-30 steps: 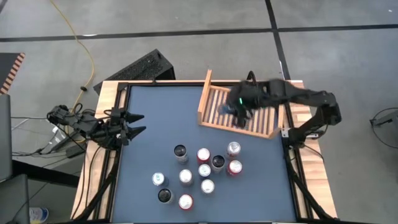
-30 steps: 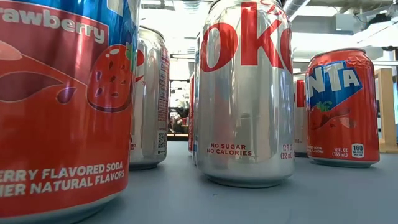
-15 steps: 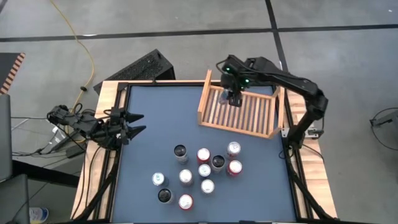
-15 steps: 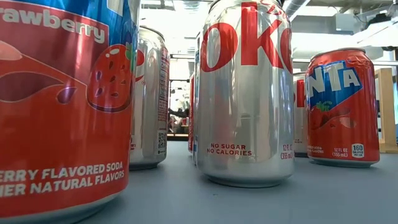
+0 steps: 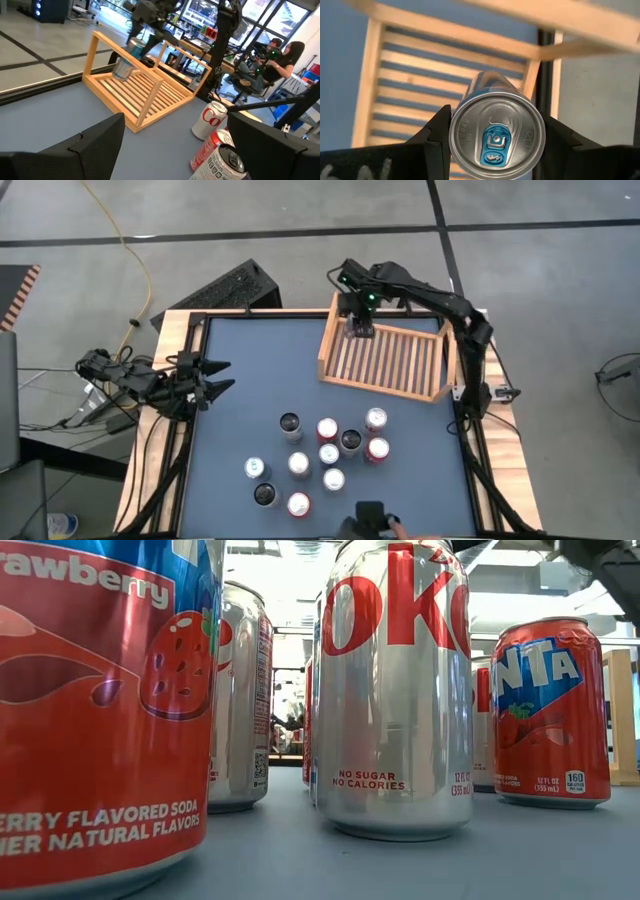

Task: Place canned beverage on shelf
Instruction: Put the right blue soda can on the shelf

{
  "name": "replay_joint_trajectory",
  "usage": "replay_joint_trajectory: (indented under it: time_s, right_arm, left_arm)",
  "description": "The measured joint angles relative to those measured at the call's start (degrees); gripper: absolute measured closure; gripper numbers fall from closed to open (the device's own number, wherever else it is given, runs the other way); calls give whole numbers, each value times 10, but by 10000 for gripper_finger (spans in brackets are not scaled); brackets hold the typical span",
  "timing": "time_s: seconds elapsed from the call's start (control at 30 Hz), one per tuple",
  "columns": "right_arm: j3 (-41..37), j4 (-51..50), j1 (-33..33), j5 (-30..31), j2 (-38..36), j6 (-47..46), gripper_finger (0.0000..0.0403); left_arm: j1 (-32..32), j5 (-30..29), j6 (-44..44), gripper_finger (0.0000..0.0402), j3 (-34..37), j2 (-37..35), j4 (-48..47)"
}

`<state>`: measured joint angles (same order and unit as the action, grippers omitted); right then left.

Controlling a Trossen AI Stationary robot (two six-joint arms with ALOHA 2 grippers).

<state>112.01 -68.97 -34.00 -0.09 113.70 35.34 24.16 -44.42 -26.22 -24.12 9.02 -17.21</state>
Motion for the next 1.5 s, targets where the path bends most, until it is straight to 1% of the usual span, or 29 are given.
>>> replay_joint_trajectory:
  time_s: [0.13,0.2,0.27,0.4,0.53,1.0,1.33,1.5]
  right_arm:
    - [56,-14,-6,-2,44,26,209]
    - [76,-17,-12,-12,61,29,209]
    - [84,-24,-22,-28,76,38,209]
    - [84,-29,-40,-29,94,42,208]
    - [84,-32,-52,-33,95,44,208]
    - [84,-21,-51,-52,104,53,207]
    - [85,-2,-59,-59,103,26,202]
    - [85,-9,-58,-61,103,22,201]
  left_arm:
    - [0,-2,0,60,0,0,0]
    - [0,-2,0,60,0,0,-1]
    - [0,-2,0,60,0,0,-1]
    - [0,-2,4,60,0,0,-2]
    - [0,-8,5,60,0,0,-2]
    - [0,-26,5,60,0,0,0]
    - [0,-28,11,60,0,0,-1]
    - [0,-28,15,60,0,0,-1]
